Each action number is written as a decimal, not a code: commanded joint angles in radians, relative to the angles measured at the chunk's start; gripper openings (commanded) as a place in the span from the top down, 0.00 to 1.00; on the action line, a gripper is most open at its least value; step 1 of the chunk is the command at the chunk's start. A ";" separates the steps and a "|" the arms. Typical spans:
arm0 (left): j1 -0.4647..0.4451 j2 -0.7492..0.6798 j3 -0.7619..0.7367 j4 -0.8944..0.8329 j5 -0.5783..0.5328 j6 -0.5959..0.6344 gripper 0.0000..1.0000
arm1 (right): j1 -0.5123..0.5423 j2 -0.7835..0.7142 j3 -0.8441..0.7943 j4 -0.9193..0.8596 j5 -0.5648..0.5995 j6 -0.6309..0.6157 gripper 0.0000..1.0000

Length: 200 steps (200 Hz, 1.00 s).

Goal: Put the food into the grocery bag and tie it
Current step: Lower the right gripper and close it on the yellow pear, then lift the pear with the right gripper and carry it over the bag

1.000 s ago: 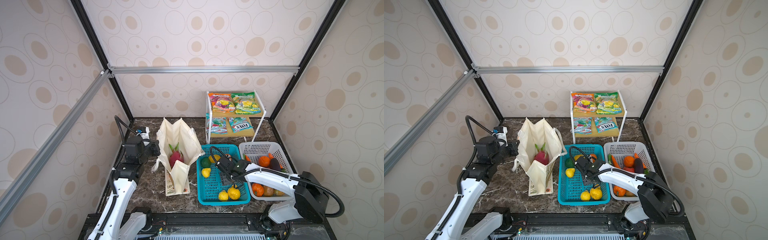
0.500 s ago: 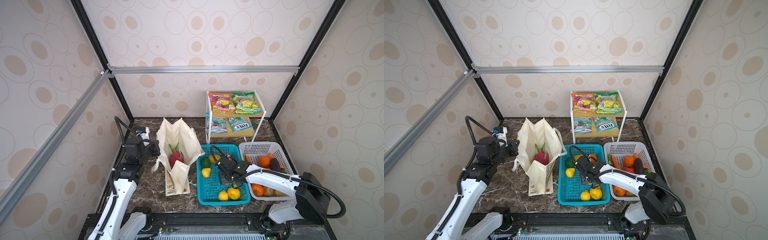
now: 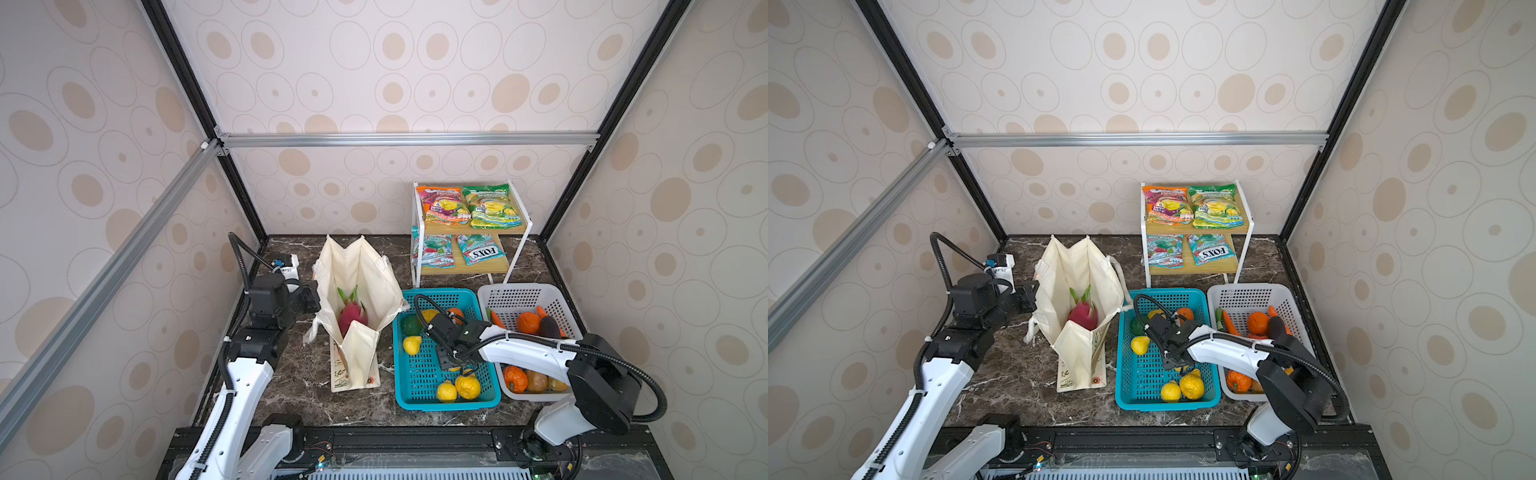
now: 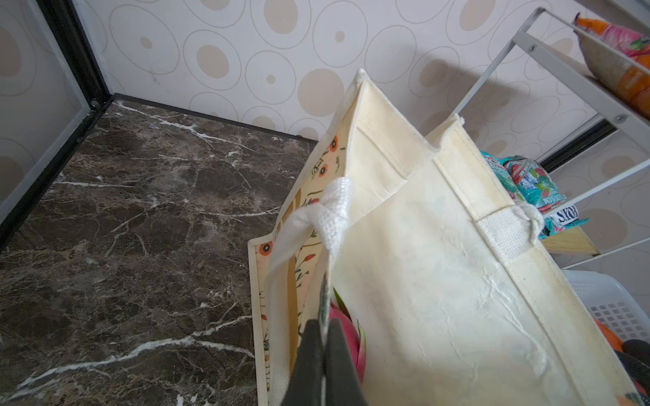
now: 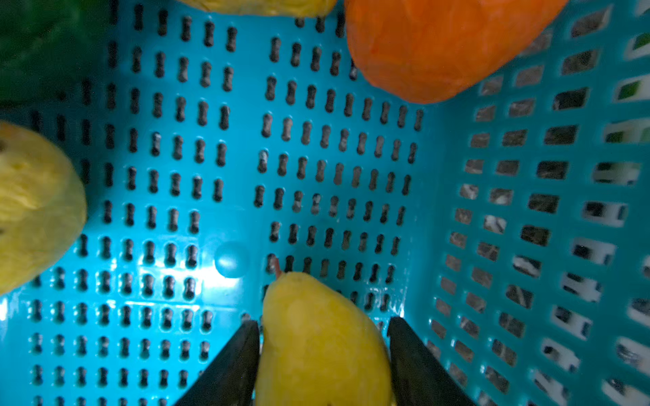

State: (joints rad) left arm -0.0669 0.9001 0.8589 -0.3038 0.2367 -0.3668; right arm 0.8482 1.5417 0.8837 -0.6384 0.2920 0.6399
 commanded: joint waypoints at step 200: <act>0.004 -0.019 0.002 0.012 0.038 -0.002 1.00 | 0.008 -0.264 0.468 -0.200 0.043 -0.155 0.49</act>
State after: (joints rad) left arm -0.0669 0.8936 0.8589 -0.3046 0.2470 -0.3672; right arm 0.8516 1.2991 1.2533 -0.8158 0.3164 0.5491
